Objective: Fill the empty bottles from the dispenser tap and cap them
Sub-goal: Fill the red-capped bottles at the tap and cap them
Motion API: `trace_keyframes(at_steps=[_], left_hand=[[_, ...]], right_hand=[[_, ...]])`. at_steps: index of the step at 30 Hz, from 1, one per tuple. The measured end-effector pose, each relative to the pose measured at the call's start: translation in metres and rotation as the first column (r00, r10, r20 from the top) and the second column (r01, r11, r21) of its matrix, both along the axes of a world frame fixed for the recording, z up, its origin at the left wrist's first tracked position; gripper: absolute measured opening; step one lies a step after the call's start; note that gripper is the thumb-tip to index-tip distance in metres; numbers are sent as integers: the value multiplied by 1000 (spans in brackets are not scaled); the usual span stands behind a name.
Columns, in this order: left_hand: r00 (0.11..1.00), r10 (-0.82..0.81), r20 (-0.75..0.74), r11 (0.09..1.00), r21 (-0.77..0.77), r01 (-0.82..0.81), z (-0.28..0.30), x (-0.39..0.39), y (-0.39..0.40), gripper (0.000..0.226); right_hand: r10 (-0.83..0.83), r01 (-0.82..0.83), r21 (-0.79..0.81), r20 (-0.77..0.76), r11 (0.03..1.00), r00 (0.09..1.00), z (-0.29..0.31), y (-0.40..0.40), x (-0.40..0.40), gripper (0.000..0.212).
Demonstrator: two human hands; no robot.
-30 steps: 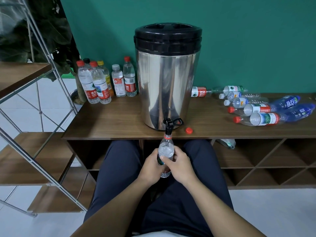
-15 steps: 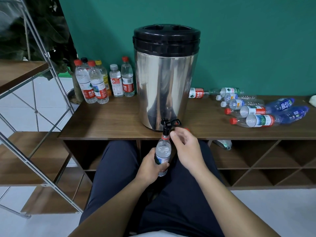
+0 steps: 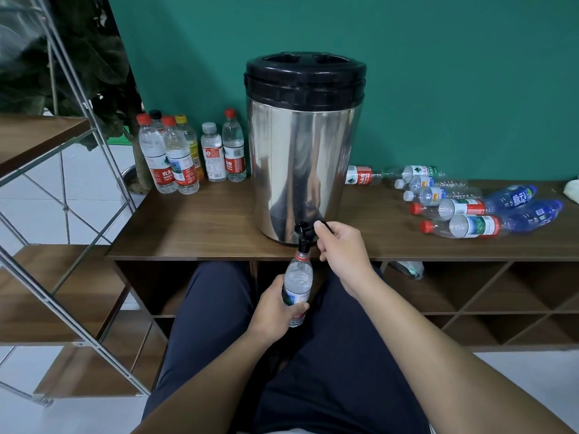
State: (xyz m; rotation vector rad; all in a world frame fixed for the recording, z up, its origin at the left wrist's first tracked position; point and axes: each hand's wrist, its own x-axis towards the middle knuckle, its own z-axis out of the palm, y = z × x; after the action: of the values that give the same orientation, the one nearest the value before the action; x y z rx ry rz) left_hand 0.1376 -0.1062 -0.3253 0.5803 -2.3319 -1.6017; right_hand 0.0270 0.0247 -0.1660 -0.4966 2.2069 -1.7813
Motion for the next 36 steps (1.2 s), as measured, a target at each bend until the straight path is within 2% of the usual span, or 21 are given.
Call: trace_keyframes(at_steps=[8, 14, 31, 36], left_hand=[[1000, 0, 1, 1000, -12, 0, -1, 0, 0, 56], [1000, 1, -6, 1000, -9, -1, -1, -1, -1, 55], [1000, -10, 3, 1000, 8, 10, 2, 1, -1, 54], [1000, -14, 4, 1000, 14, 14, 4, 2, 0, 55]], right_hand=[[75, -50, -138, 180, 989, 981, -1, -11, -12, 24], [95, -62, -155, 216, 986, 972, -1, -13, -11, 22], [51, -24, -141, 195, 990, 979, -3, -12, -6, 21], [9, 10, -129, 141, 992, 990, -3, -11, 2, 18]])
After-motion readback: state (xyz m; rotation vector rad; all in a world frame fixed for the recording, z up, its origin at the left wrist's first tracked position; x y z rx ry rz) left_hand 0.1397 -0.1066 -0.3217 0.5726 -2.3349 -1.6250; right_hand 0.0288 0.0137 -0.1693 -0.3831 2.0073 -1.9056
